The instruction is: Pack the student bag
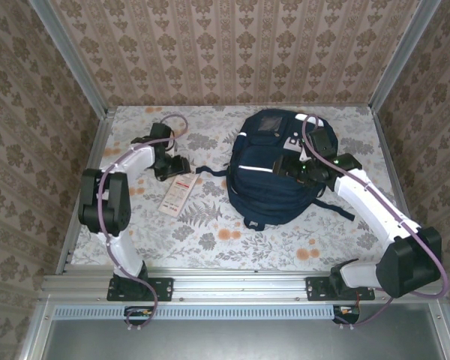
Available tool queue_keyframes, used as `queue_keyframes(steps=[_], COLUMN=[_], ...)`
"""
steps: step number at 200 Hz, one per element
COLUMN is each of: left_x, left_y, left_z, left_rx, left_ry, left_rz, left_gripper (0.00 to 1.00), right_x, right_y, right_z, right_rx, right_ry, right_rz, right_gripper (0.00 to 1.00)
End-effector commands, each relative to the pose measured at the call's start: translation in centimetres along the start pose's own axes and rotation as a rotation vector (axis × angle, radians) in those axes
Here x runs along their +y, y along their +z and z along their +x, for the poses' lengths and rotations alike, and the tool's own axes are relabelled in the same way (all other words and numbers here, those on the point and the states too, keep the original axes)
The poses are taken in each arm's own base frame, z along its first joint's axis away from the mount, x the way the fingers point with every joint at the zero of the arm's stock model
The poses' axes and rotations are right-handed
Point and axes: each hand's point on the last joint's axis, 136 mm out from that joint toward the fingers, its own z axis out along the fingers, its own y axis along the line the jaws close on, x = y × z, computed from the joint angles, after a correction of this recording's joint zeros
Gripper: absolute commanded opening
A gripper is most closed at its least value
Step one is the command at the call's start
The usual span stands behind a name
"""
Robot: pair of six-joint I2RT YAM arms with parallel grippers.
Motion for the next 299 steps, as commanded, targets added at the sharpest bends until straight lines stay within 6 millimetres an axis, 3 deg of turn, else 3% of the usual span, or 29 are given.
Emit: queue_keyframes(steps=[1,28,76,118,150,186,234,244,279,299], left_x=[2.7,2.0,-0.3,-0.8,-0.5,-1.1,-2.6,-3.1,-4.3,-4.7], left_y=[0.9,2.0,2.1,2.1,2.9,3.1,0.4,-0.6,-4.2,-6.0], left_z=[1.0,2.3,5.0,6.3,6.8,6.9,6.1,5.9,5.2,5.1], left_rx=[0.063,0.097,0.121,0.131,0.148,0.149,0.097,0.078,-0.013,-0.05], left_ry=[0.017,-0.007,0.0,0.076,0.099,0.102,0.086,0.077,0.039,0.022], left_rz=[-0.029,0.037,0.112,0.052,0.013,0.014,0.074,0.102,0.173,0.213], left_gripper=[0.6,0.65,0.58,0.53,0.43,0.16,0.04,0.0,0.0,0.0], right_x=[0.1,0.0,0.3,0.5,0.5,0.3,1.3,2.1,4.4,5.4], right_y=[-0.9,-0.7,0.0,0.5,0.5,0.3,-0.5,-0.7,-0.8,0.9], right_z=[0.2,0.3,0.1,0.1,0.2,0.3,-0.1,-0.2,-0.2,0.5], right_rx=[-0.015,-0.014,-0.007,0.008,0.009,0.007,-0.01,-0.018,-0.048,-0.02], right_ry=[-0.012,-0.011,-0.01,-0.007,-0.01,-0.013,-0.082,-0.149,-0.436,-0.622], right_rz=[-0.015,-0.012,-0.022,-0.031,-0.03,-0.024,-0.037,-0.028,0.088,0.151], right_gripper=[0.78,0.78,0.79,0.79,0.79,0.79,0.78,0.77,0.71,0.7])
